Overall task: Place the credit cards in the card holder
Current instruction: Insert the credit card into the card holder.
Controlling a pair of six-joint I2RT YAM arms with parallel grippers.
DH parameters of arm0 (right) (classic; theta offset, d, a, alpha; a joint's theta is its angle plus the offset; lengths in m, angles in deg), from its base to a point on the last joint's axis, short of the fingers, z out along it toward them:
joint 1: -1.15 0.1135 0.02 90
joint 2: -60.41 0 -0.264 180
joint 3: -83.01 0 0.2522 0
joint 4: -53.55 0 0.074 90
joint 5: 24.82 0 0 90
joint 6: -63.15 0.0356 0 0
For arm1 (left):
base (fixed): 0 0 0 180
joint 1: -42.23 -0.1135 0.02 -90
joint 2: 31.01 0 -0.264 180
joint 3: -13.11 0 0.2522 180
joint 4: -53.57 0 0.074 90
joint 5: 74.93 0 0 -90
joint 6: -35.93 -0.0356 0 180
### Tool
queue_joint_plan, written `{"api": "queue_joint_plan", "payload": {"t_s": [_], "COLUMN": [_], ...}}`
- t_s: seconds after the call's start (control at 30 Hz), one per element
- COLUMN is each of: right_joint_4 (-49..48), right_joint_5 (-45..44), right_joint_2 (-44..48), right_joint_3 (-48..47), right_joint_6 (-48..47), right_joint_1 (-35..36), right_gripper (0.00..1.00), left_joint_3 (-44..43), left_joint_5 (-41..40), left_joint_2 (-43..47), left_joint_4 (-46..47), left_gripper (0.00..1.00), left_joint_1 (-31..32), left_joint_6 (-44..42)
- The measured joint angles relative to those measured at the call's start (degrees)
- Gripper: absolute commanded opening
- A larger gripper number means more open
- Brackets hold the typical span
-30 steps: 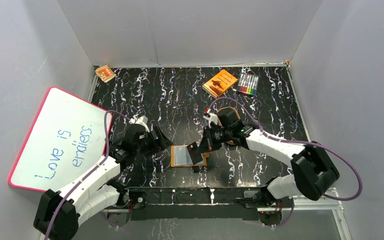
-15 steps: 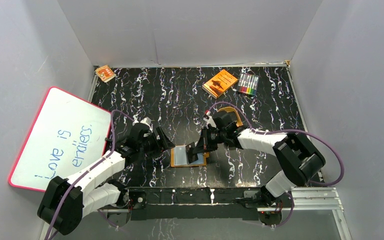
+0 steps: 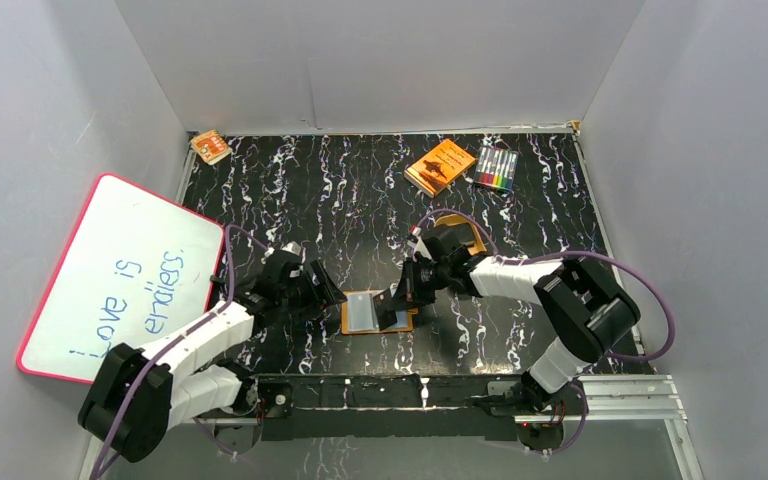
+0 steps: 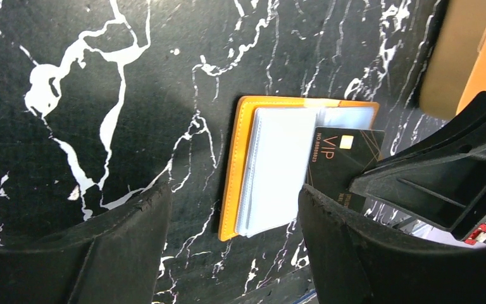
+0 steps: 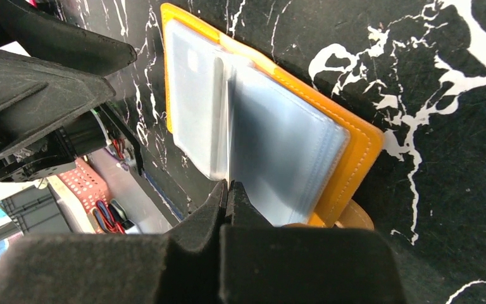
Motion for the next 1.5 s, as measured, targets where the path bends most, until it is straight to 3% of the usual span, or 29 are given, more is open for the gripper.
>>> {"api": "queue_joint_plan", "payload": {"t_s": [0.4,0.9,1.5], "right_joint_4": [-2.7,-5.5,-7.2], "right_joint_5": [1.6,3.0,1.5], "right_joint_2": [-1.2,-3.0,-4.8], "right_joint_3": [0.0,0.0,0.1], "right_joint_6": [2.1,3.1,4.6], "right_joint_1": [0.0,0.0,0.1], "right_gripper": [0.0,0.0,0.0], "left_joint_3": [0.8,1.5,2.4], "left_joint_5": [1.2,4.3,5.0], "left_joint_2": [-3.5,-7.2,-7.6], "left_joint_4": [2.7,7.8,9.1], "left_gripper": [0.63,0.44,0.37], "left_joint_1": [0.0,0.0,0.0], "left_joint_6": [0.8,1.4,1.7]}}
